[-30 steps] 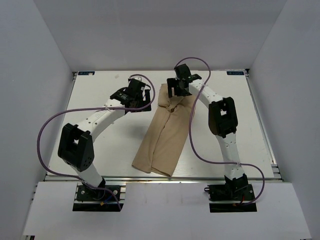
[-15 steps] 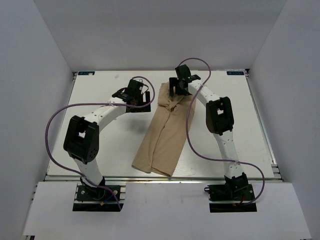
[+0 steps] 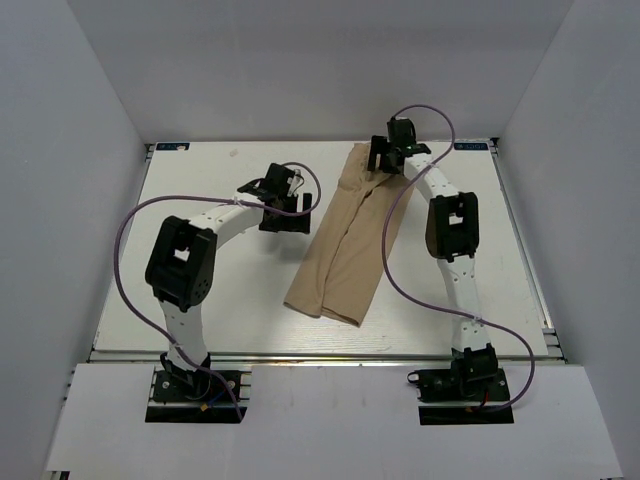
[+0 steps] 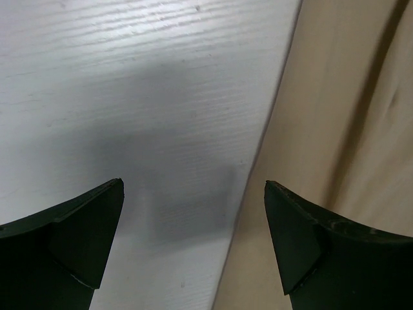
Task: Fold and stack the t-shirts
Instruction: Rotate the tshirt 90 degrees
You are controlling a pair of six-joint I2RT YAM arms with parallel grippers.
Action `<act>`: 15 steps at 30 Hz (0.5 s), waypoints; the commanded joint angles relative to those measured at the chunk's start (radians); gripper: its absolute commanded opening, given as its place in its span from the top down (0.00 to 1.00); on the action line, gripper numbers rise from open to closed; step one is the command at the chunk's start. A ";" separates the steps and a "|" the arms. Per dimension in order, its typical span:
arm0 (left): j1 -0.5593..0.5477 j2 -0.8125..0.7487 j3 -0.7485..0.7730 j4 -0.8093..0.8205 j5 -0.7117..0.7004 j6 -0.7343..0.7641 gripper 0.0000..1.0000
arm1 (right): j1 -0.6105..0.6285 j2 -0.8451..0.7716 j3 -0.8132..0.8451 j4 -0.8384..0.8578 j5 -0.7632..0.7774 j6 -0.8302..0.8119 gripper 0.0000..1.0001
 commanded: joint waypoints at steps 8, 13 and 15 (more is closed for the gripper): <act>0.004 -0.080 -0.020 -0.029 0.102 -0.014 0.00 | -0.010 -0.197 -0.130 0.163 -0.199 -0.292 0.10; 0.022 -0.192 -0.092 -0.104 -0.051 -0.111 0.00 | 0.053 -0.514 -0.430 0.154 -0.216 -0.457 0.10; 0.041 -0.270 -0.181 -0.071 0.004 -0.111 0.00 | 0.073 -0.578 -0.539 0.126 -0.213 -0.449 0.10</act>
